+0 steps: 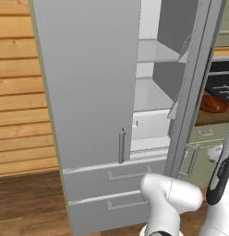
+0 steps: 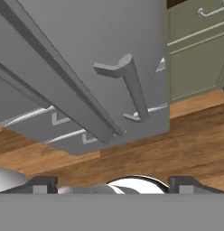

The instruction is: Grab a lemon wedge from the fridge and one ice cube from the ice bowl, and put them in the glass of lemonade.

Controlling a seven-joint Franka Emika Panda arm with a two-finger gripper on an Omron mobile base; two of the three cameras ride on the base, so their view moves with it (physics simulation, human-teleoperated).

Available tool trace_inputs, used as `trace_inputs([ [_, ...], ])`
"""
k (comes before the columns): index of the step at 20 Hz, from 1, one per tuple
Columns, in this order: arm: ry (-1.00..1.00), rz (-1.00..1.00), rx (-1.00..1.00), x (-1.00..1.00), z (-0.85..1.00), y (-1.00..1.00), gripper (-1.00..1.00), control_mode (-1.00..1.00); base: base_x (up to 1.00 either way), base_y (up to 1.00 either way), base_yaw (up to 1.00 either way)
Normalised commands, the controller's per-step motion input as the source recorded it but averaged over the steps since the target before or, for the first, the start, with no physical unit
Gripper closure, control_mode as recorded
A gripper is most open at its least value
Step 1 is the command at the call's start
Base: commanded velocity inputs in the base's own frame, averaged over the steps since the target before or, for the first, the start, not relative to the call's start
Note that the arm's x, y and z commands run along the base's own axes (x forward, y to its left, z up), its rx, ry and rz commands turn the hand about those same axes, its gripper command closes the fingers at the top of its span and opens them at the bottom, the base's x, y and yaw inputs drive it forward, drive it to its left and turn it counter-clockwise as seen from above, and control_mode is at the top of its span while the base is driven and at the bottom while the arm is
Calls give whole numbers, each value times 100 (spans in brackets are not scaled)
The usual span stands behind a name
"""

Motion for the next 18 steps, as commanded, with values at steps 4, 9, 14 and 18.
trace_inputs([
  [4, 7, -6, -24, 12, 100, 100, -100, -100, 0, 0, 0],
  [9, 20, -1, -29, 34, 95, 100, -100, -100, 0, 0, 0],
  [14, 35, 0, -38, 67, 58, 88, -100, -100, 0, 0, 0],
  [18, 30, 0, -40, 80, 8, 46, -100, -100, 0, 0, 0],
])
